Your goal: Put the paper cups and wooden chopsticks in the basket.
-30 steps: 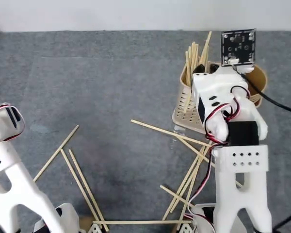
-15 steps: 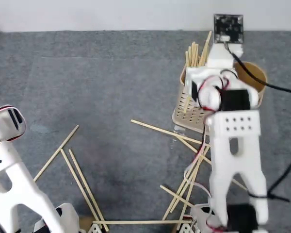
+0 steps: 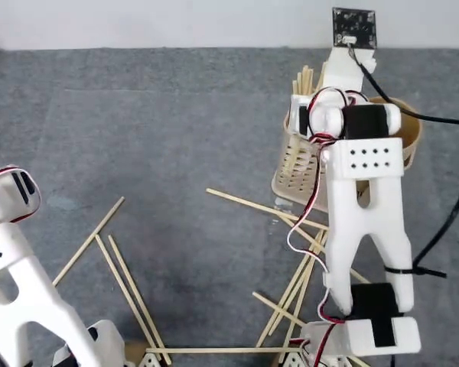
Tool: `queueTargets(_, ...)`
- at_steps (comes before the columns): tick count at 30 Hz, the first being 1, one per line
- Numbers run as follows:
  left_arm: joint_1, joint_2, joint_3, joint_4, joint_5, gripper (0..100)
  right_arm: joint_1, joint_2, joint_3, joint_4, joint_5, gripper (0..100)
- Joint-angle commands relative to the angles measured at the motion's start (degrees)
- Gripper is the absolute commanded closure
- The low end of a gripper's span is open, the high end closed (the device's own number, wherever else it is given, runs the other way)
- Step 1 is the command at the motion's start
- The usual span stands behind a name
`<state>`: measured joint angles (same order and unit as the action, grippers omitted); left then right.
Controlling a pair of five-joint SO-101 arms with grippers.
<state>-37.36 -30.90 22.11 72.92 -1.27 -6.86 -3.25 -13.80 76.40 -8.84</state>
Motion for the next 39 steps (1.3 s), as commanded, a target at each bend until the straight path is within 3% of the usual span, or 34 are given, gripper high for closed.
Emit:
queueTargets(1, 0.0, -1.1, -0.4, -1.4, -0.4, 83, 0.9, -0.3, -3.4, 0.4, -0.4, 91.8)
queueTargets(16, 0.1, -1.0, -0.4, -1.4, -0.4, 83, 0.9, 0.0, -3.2, 0.5, -0.2, 92.4)
queueTargets(21, 0.1, -1.0, -0.4, -1.4, -0.4, 83, 1.2, 0.0, -3.2, 0.5, 1.1, 99.5)
queueTargets(31, 0.0, -1.1, -0.4, -1.4, -0.4, 83, 1.2, -0.7, -4.0, 0.5, 2.0, 99.1)
queueTargets(39, 0.1, -1.2, -0.4, -1.4, -0.4, 83, 0.9, -5.4, -13.0, 8.7, 4.0, 99.1)
